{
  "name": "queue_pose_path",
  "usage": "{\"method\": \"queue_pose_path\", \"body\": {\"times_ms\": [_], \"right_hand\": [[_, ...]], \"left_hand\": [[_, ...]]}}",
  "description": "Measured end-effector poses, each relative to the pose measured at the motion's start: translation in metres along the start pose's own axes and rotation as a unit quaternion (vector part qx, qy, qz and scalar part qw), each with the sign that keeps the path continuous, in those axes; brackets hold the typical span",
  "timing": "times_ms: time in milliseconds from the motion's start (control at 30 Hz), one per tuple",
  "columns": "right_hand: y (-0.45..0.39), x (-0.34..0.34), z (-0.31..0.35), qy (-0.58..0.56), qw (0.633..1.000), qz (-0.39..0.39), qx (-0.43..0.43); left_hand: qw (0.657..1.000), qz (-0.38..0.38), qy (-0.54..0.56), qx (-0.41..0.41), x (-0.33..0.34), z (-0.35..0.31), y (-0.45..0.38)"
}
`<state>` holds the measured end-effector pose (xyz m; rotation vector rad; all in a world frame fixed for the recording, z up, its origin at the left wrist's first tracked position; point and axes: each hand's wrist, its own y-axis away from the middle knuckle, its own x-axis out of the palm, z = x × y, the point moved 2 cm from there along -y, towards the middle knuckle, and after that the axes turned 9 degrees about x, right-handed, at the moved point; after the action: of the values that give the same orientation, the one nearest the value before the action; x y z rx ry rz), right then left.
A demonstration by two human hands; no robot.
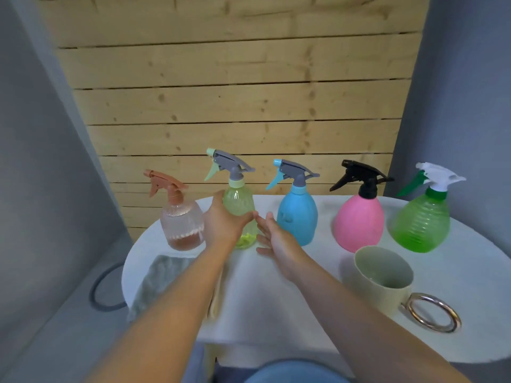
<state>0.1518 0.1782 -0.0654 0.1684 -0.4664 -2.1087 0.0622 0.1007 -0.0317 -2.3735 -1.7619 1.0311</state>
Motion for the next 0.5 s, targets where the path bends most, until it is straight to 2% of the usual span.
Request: {"method": "queue_pose_path", "body": {"times_ms": [233,500], "right_hand": [[-0.007,0.012,-0.013,0.025,1.0,-0.01,-0.012],[-0.001,0.019,-0.018,0.069,0.995,-0.014,-0.069]], "left_hand": [[0.999,0.032,-0.015,-0.006,0.011,0.019,-0.011],[0.999,0.054,-0.01,-0.002,0.006,0.022,-0.007]]}}
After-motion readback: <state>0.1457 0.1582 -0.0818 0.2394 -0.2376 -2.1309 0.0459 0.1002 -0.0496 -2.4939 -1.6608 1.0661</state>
